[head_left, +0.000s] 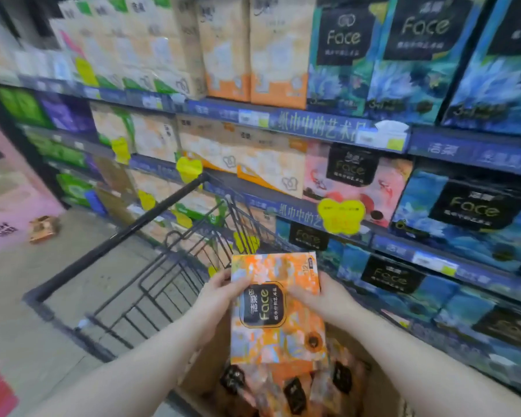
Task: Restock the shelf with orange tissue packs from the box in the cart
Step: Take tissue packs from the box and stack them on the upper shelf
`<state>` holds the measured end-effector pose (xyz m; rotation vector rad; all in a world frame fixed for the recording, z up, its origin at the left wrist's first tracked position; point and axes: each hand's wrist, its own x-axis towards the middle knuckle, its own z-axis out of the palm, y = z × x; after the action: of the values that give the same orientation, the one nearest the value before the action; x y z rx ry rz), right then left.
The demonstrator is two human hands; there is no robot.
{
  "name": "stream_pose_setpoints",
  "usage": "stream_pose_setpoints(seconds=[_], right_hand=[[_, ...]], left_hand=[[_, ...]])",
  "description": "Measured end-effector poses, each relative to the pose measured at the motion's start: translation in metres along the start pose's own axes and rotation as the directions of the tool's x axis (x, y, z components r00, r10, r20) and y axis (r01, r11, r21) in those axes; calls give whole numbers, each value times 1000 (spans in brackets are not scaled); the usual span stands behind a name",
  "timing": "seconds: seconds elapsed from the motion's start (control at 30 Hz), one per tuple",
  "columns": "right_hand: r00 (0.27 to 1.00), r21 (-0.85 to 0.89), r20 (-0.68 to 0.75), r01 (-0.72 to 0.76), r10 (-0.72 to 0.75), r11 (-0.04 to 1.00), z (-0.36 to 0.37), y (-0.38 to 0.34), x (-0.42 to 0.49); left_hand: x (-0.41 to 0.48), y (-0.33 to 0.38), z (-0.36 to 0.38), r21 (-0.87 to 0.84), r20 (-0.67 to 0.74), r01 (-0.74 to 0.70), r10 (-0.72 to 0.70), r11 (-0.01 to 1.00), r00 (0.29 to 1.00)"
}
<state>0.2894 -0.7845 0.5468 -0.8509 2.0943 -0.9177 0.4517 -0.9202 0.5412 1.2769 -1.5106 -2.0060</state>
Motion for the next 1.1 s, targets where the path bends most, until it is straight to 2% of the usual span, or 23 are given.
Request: stream_pose_setpoints(seconds=[0.33,0.5,0.77,0.97,1.1], right_hand=[[963,-121,121,257,-242,959,54,-170,1],[940,-112,110,333,-322,936,113,-251,0],[904,-164,75,428,-421,889,242,-404,-5],[871,-94,114,488,-477,868,328,-487,3],[862,-174,105,506,-495,845,357,-530,26]], left_hand=[[-54,86,-133,9,-201,-234,231,972,952],[-77,119,-220,15,-233,-341,335,940,913],[-99,177,-409,147,-299,-491,512,858,805],[-103,202,-525,201,-368,-496,534,845,761],[-92,217,-571,170,-415,-503,524,848,744]])
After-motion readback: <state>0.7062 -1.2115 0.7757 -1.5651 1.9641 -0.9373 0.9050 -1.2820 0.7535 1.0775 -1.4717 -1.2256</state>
